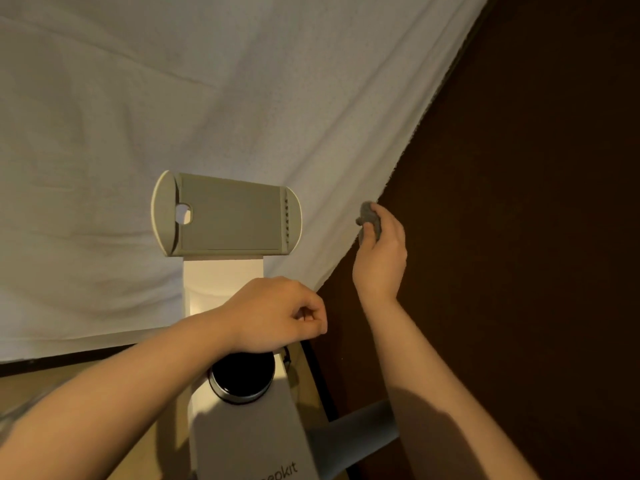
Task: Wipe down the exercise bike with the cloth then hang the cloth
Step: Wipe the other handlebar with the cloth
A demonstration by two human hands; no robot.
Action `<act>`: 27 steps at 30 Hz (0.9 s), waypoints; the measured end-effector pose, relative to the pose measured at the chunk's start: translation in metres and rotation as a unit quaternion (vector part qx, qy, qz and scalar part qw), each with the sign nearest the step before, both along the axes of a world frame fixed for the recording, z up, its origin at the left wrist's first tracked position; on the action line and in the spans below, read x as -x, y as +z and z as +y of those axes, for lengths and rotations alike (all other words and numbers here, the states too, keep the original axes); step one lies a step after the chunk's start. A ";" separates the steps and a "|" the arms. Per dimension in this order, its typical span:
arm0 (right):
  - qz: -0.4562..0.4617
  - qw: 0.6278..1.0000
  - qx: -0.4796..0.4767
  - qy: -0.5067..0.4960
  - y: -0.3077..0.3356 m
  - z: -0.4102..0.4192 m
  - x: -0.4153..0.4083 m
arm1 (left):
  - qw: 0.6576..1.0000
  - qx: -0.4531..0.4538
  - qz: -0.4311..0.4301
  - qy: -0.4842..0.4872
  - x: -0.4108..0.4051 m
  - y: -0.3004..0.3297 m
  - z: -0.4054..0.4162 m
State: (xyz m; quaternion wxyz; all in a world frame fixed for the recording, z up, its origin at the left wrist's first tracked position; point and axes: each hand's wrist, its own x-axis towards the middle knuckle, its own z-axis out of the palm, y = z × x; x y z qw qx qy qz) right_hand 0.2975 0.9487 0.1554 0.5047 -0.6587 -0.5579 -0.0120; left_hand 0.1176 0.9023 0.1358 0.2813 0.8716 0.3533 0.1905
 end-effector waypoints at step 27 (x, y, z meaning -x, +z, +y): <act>0.146 0.937 0.310 0.064 0.003 -0.014 -0.064 | 1.000 -0.005 0.017 0.011 -0.002 0.005 -0.001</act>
